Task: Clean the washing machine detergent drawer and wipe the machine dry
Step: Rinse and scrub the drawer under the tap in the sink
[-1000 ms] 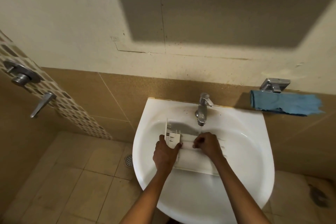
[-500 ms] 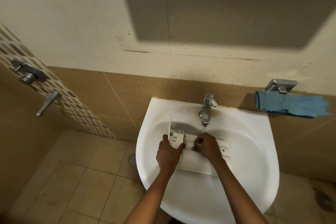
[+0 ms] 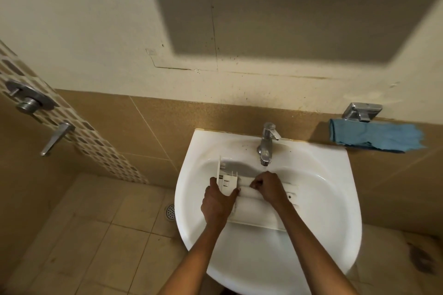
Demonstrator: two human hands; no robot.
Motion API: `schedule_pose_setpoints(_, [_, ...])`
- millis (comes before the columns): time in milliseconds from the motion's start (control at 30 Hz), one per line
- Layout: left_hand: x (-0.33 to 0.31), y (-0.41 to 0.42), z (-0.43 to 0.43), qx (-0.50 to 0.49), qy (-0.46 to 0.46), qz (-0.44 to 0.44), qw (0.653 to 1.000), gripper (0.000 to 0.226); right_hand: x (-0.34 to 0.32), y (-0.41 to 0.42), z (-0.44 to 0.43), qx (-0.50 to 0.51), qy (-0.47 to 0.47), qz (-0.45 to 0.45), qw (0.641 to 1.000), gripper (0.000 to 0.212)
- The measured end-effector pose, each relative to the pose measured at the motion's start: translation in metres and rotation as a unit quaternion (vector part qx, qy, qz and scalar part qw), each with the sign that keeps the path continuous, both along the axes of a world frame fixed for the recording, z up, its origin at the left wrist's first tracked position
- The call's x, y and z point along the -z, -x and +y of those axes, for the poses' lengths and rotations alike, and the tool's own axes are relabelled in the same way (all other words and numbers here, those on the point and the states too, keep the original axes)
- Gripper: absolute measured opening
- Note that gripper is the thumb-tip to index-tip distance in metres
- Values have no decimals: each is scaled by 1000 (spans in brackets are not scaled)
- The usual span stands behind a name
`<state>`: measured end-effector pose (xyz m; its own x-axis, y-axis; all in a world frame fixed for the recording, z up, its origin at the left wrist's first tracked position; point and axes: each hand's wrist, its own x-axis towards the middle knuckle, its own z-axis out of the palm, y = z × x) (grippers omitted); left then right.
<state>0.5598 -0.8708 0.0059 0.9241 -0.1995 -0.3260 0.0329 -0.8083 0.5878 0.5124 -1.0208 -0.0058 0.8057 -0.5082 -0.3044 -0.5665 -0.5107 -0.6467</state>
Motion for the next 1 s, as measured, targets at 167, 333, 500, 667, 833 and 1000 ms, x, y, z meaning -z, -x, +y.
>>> schedule_pose_setpoints(167, [2, 0, 0, -8, 7, 2, 1000, 68, 3, 33, -44, 51, 75, 104, 990, 18])
schedule_pose_setpoints(333, [1, 0, 0, -6, 12, 1, 1000, 68, 3, 4, -3, -16, 128, 66, 989, 22])
schedule_pose_setpoints(500, [0, 1, 2, -5, 12, -2, 1000, 68, 8, 23, -15, 33, 29, -14, 999, 13])
schedule_pose_setpoints(667, [1, 1, 2, -6, 16, -6, 1000, 66, 9, 59, -70, 77, 73, 134, 985, 14])
schedule_pose_setpoints(833, [1, 2, 2, -5, 25, -7, 1000, 67, -10, 34, -52, 258, -121, -112, 952, 18])
schedule_pose_setpoints(1000, [0, 8, 3, -16, 58, -16, 998, 65, -22, -11, -22, 368, -610, -175, 680, 20])
